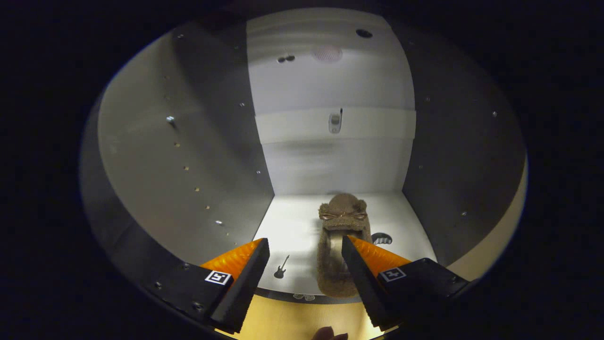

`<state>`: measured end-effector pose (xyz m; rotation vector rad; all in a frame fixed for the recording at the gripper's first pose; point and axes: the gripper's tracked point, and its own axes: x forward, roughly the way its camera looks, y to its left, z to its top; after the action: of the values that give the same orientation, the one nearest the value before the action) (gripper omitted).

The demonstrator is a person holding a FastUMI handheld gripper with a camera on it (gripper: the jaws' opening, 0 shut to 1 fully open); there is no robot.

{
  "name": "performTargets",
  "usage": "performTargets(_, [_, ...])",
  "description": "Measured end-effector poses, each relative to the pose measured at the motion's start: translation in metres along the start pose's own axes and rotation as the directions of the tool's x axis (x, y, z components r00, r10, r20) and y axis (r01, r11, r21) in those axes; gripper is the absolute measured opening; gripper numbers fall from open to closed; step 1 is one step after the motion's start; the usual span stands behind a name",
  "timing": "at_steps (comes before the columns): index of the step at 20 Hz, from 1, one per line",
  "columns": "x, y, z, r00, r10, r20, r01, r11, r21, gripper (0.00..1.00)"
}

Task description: Open the shoe cabinet door, grab the shoes and put them into the shoe cabinet, then close the shoe cabinet door.

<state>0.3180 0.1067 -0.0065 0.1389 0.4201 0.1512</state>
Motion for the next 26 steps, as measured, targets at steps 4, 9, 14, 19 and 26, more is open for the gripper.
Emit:
performTargets(4, [-0.060, 0.002, 0.024, 0.990, -0.013, 0.142, 0.016, 1.000, -0.022, 0.97])
performTargets(9, [-0.154, 0.006, 0.037, 0.947, -0.029, 0.320, 0.048, 0.997, -0.053, 0.97])
performTargets(14, [-0.246, 0.007, 0.009, 0.918, -0.039, 0.395, 0.095, 0.988, -0.124, 0.97])
performTargets(19, [-0.313, -0.004, -0.027, 0.910, -0.022, 0.414, 0.076, 0.990, -0.115, 0.98])
performTargets(26, [-0.407, -0.053, -0.039, 0.861, -0.055, 0.505, 0.125, 0.986, -0.106, 0.98])
